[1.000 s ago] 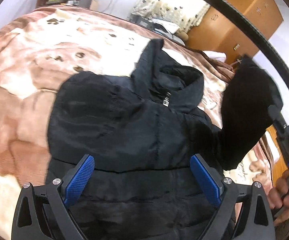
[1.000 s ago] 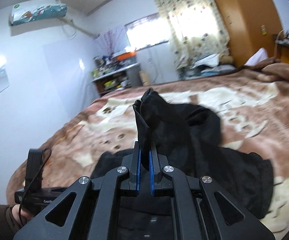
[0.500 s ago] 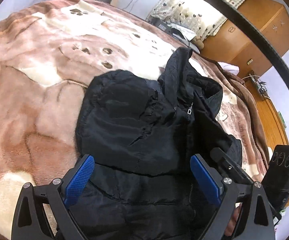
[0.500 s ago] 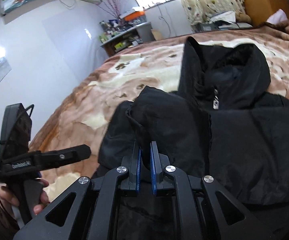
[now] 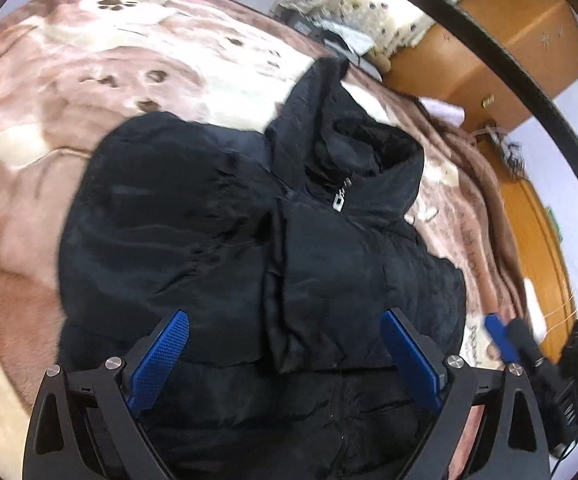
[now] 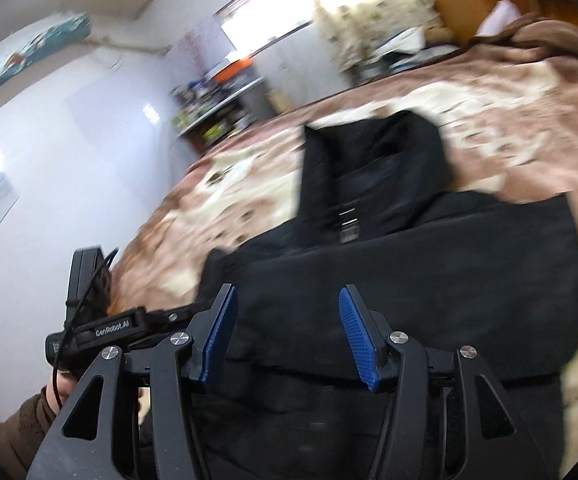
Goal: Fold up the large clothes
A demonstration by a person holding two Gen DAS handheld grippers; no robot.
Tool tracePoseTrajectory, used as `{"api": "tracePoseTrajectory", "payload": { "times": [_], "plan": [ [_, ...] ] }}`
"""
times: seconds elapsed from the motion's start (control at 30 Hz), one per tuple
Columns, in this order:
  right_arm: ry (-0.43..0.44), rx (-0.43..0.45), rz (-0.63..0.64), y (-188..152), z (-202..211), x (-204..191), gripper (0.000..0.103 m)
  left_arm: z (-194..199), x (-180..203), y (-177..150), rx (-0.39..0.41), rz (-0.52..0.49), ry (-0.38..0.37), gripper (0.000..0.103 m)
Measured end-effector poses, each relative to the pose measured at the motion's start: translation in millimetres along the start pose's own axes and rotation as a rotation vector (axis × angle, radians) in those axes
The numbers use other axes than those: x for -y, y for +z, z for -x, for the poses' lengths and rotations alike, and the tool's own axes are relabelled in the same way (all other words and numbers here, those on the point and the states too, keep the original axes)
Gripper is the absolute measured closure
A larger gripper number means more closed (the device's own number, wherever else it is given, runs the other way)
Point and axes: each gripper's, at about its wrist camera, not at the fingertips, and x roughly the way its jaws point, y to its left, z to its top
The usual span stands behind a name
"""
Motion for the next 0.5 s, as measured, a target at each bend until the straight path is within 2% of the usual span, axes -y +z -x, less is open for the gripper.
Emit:
{"api": "tracePoseTrajectory", "payload": {
  "times": [0.17,0.27,0.33,0.37,0.4,0.43,0.47,0.5],
  "plan": [
    [-0.186,0.018,-0.066,2.1,20.8,56.4,0.048,-30.9,16.3,3.7,-0.026,0.000,0.023,0.006],
    [-0.257,0.031,-0.092,0.4,27.0,81.9,0.049,-46.7,20.8,3.6,-0.045,0.011,0.068,0.026],
    [-0.281,0.034,-0.139,-2.2,28.0,97.6,0.048,-50.1,24.0,2.2,-0.045,0.000,0.093,0.033],
    [-0.293,0.031,-0.169,-3.5,27.9,106.4,0.048,-50.3,26.7,1.3,-0.045,-0.018,0.093,0.044],
    [-0.308,0.031,-0.189,-4.4,30.5,113.7,0.048,-49.6,28.4,0.9,-0.040,-0.035,0.100,0.062],
    [-0.319,0.032,-0.212,-6.2,32.0,120.5,0.048,-48.0,28.8,0.9,-0.037,-0.045,0.100,0.072],
    [-0.321,0.032,-0.234,-7.9,33.1,126.3,0.049,-45.9,28.2,2.1,-0.034,-0.046,0.095,0.089],
    [-0.324,0.028,-0.252,-9.0,33.3,130.5,0.048,-41.9,26.8,3.6,-0.022,-0.033,0.074,0.092]
  ]
}}
